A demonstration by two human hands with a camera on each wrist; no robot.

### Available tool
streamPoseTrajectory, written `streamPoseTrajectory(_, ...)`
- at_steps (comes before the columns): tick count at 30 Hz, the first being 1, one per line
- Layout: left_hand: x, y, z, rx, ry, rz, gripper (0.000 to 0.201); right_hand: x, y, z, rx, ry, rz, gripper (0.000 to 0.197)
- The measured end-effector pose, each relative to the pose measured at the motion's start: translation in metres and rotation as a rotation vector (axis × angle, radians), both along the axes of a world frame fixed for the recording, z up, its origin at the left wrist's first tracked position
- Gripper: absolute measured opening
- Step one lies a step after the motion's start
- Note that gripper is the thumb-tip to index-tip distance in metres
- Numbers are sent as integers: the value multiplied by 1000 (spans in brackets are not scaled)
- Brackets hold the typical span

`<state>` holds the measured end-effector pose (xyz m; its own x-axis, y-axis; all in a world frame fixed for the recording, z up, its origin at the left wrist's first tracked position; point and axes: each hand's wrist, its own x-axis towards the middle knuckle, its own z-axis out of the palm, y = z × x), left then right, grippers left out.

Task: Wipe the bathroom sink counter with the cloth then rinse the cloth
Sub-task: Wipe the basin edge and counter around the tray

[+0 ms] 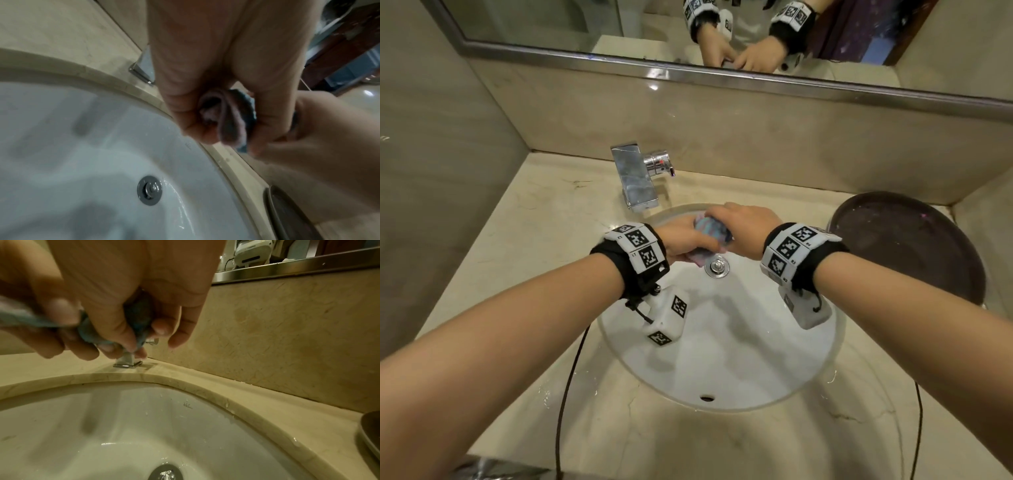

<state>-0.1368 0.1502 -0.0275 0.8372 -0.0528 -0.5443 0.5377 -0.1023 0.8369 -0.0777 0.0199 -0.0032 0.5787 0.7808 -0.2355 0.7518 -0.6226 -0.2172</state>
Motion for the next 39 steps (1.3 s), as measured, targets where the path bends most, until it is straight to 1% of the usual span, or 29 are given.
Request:
streamPoseTrajectory(2,5,-5,2,151,-12,-72,27,1,2,1,-33,-18,-26,42)
streamPoseTrajectory(4,10,-9,4,397,-39,-206,15,1,5,2,-84,-64,-48,34)
streamPoseTrajectory(6,16,-13,5,671,-50,-332,8,2,9,-1,-151,-124,-66,26)
streamPoseTrajectory(7,18,-14,6,772,-51,-365,7,2,11,-2,-187,-148,-68,23)
streamPoseTrajectory(8,20,-15,4,839,-56,-390,12,1,13,-4,-224,-161,-67,20)
streamPoseTrajectory(10,23,-16,2,922,-77,-428,24,2,15,-7,-280,-144,-71,17)
streamPoseTrajectory(13,24,-17,4,1026,-114,-481,25,3,16,-10,-298,-78,-111,12)
streamPoseTrajectory(17,25,-17,9,1153,-139,-574,25,1,18,-13,-302,19,-195,16)
streamPoseTrajectory(20,24,-19,8,1242,-143,-633,23,-1,21,-18,-281,87,-241,15)
streamPoseTrajectory(22,21,-20,6,1304,-155,-670,23,-2,23,-23,-301,127,-263,15)
streamPoseTrajectory(25,19,-24,1,1331,-149,-690,25,-4,22,-29,-281,219,-271,20)
streamPoseTrajectory(27,20,-25,-2,1322,-165,-688,25,-4,20,-30,-272,251,-273,17)
streamPoseTrajectory(30,23,-21,0,1289,-197,-613,22,-1,15,-29,-226,271,-288,15)
streamPoseTrajectory(31,24,-19,0,1245,-207,-579,27,1,12,-25,-206,279,-280,18)
streamPoseTrajectory(33,26,-12,-3,1112,-237,-500,48,4,2,-18,-191,287,-247,28)
streamPoseTrajectory(34,27,-10,-2,1043,-269,-451,53,6,-4,-14,-191,298,-230,32)
streamPoseTrajectory(35,28,-8,-2,984,-313,-405,52,7,-12,-11,-156,305,-231,37)
streamPoseTrajectory(36,29,-8,-1,939,-352,-368,47,11,-20,-11,-85,326,-285,44)
streamPoseTrajectory(38,30,-8,-2,908,-382,-326,33,21,-34,-16,52,370,-422,58)
streamPoseTrajectory(39,31,-8,-2,906,-382,-309,24,25,-39,-19,71,372,-455,60)
